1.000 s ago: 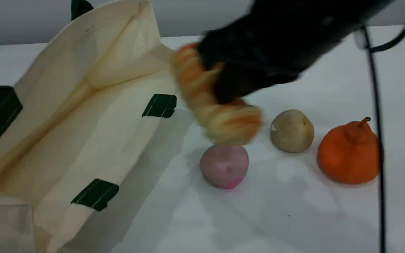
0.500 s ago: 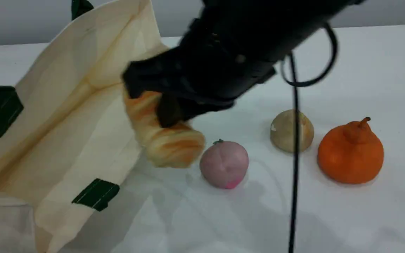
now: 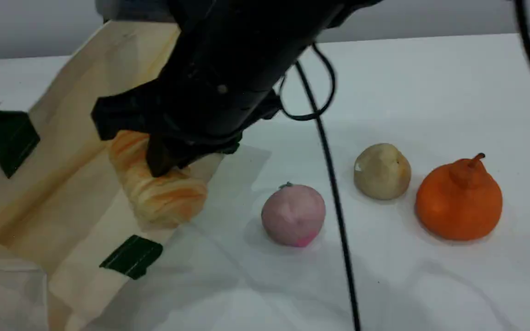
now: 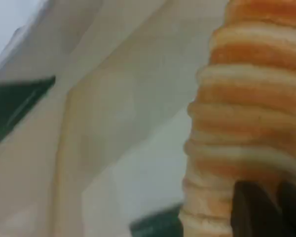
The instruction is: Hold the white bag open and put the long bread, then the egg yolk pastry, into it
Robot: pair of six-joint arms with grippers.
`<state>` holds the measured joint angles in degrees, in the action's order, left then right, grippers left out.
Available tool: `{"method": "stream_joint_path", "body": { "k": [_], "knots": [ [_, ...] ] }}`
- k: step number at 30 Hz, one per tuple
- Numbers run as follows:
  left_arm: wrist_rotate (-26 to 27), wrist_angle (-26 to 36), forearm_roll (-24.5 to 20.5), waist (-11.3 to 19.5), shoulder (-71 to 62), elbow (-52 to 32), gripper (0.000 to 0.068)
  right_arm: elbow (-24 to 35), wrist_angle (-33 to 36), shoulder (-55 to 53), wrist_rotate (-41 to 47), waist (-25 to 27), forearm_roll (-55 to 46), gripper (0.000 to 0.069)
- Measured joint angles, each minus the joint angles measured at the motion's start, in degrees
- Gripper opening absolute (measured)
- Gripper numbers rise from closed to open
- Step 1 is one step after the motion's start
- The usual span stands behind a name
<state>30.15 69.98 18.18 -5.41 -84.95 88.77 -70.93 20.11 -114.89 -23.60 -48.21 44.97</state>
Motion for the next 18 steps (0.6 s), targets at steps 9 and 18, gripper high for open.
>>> {"method": "stream_joint_path", "body": {
  "k": [9, 18],
  "knots": [
    [0.0, 0.0, 0.0, 0.0, 0.0, 0.0, 0.0086, -8.4, 1.8, -5.5, 0.0, -1.5, 0.1, 0.0048],
    [0.0, 0.1, 0.0, 0.0, 0.0, 0.0, 0.0086, -11.4, 2.2, -8.1, 0.0, -1.9, 0.3, 0.0324]
  ]
}}
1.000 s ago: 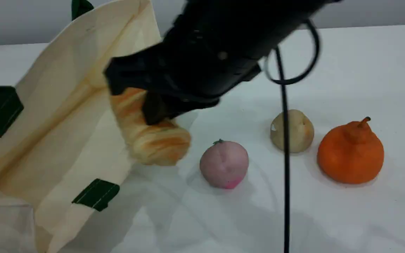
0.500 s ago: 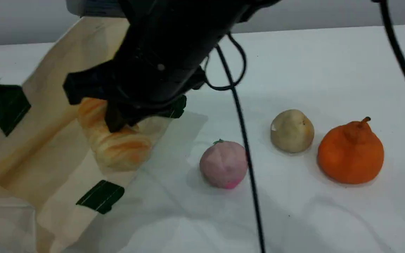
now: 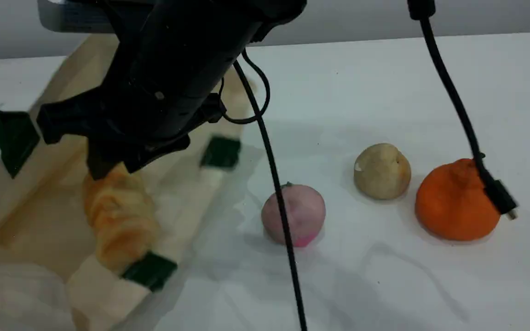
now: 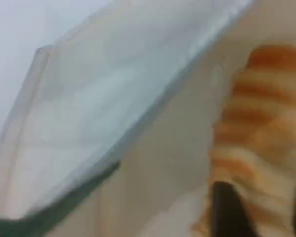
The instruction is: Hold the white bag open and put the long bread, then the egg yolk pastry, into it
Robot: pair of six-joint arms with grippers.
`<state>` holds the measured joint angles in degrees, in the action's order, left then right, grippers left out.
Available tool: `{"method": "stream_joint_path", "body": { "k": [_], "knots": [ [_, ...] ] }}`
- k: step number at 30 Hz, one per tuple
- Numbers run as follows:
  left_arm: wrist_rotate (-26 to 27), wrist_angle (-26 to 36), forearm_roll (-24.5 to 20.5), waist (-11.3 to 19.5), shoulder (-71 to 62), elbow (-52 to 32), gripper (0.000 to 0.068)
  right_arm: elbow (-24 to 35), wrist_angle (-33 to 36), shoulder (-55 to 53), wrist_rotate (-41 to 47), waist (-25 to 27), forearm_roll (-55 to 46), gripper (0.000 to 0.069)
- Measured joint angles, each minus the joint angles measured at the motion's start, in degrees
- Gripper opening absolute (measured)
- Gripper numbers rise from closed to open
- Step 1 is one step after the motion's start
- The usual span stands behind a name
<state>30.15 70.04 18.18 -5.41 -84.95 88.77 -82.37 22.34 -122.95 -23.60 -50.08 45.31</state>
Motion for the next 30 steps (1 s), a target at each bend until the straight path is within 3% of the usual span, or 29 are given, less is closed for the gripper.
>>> {"method": "stream_joint_path", "body": {
  "k": [4, 7, 20, 25, 30],
  "knots": [
    [0.0, -0.1, 0.0, 0.0, 0.0, 0.0, 0.0086, -0.4, 0.8, 0.1, 0.0, -0.1, 0.5, 0.0524],
    [0.0, -0.1, 0.0, 0.0, 0.0, 0.0, 0.0086, -0.4, 3.2, 0.7, 0.0, 0.4, -0.3, 0.0594],
    [0.0, -0.1, -0.2, 0.0, 0.0, 0.0, 0.0086, -0.4, 19.4, 3.9, 3.8, 8.4, -15.7, 0.0570],
    [0.0, -0.1, -0.2, 0.0, 0.0, 0.0, 0.0086, -0.4, 24.7, 3.9, 12.1, 12.9, -26.6, 0.0570],
    [2.0, -0.1, -0.2, 0.0, 0.0, 0.0, 0.0086, -0.4, 25.8, 3.9, 20.4, 16.9, -37.4, 0.0570]
  ]
}}
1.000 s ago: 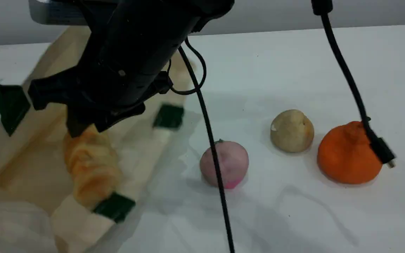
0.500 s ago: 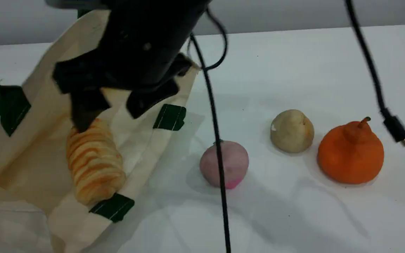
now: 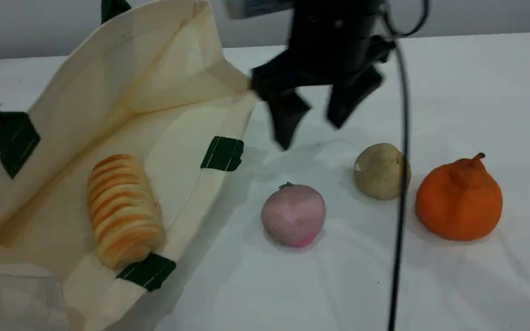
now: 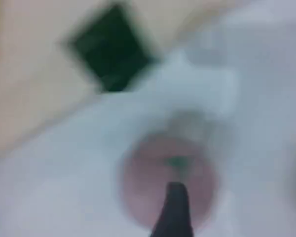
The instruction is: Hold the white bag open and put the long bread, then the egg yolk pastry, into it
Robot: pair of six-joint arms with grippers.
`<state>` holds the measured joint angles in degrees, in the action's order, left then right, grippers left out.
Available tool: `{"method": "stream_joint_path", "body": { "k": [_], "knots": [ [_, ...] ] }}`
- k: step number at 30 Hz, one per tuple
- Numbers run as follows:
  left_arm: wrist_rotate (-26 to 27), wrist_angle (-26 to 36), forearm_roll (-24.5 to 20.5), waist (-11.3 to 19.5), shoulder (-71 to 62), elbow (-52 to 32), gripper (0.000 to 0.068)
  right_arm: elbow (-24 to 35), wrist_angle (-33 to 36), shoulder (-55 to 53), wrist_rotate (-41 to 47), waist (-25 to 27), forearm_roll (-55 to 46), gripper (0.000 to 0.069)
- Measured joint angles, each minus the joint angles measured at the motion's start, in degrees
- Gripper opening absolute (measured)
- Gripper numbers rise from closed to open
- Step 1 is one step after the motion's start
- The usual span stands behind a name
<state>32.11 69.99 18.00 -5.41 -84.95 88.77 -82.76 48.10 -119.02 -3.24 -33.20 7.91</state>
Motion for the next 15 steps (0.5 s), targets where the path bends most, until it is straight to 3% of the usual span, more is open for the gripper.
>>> {"method": "stream_joint_path", "body": {
  "k": [9, 15],
  "knots": [
    [9.8, -0.1, 0.2, 0.0, 0.0, 0.0, 0.0086, 0.0, -0.3, -0.1, 10.7, 1.5, -16.1, 0.0570],
    [12.5, 0.1, 0.1, 0.0, 0.0, 1.7, 0.0086, 0.0, -0.4, -0.6, 11.3, 1.9, -18.8, 0.0570]
  ]
}}
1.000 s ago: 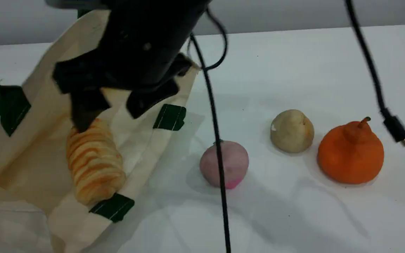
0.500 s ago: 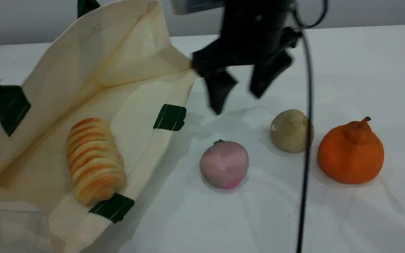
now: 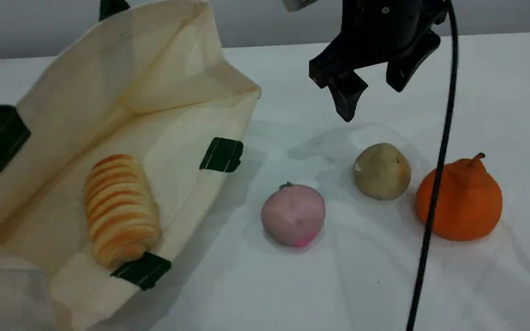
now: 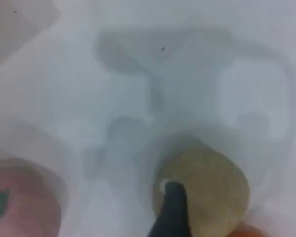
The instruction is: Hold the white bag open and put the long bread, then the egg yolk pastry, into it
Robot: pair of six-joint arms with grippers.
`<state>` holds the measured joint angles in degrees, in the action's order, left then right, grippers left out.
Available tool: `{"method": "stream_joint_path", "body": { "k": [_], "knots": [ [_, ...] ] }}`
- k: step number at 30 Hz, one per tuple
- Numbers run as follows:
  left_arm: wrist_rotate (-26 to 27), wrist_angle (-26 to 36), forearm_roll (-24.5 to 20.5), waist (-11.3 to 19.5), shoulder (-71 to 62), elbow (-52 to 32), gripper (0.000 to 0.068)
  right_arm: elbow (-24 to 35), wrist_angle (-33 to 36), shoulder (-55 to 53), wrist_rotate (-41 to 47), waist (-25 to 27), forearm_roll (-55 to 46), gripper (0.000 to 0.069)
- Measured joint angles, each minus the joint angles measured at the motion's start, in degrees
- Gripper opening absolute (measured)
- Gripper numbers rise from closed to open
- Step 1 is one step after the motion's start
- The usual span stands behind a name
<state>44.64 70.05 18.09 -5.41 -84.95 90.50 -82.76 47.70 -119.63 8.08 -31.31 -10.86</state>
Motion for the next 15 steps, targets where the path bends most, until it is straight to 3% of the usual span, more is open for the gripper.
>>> {"method": "stream_joint_path", "body": {
  "k": [10, 15],
  "knots": [
    [2.9, 0.0, 4.4, 0.0, 0.0, 2.8, 0.0086, 0.0, 0.8, -4.2, 1.7, 0.0, -0.1, 0.0570],
    [2.9, -0.1, 4.5, 0.0, 0.0, 2.8, 0.0086, 0.0, 0.8, -4.6, 2.9, 0.0, -0.7, 0.0570]
  ]
}}
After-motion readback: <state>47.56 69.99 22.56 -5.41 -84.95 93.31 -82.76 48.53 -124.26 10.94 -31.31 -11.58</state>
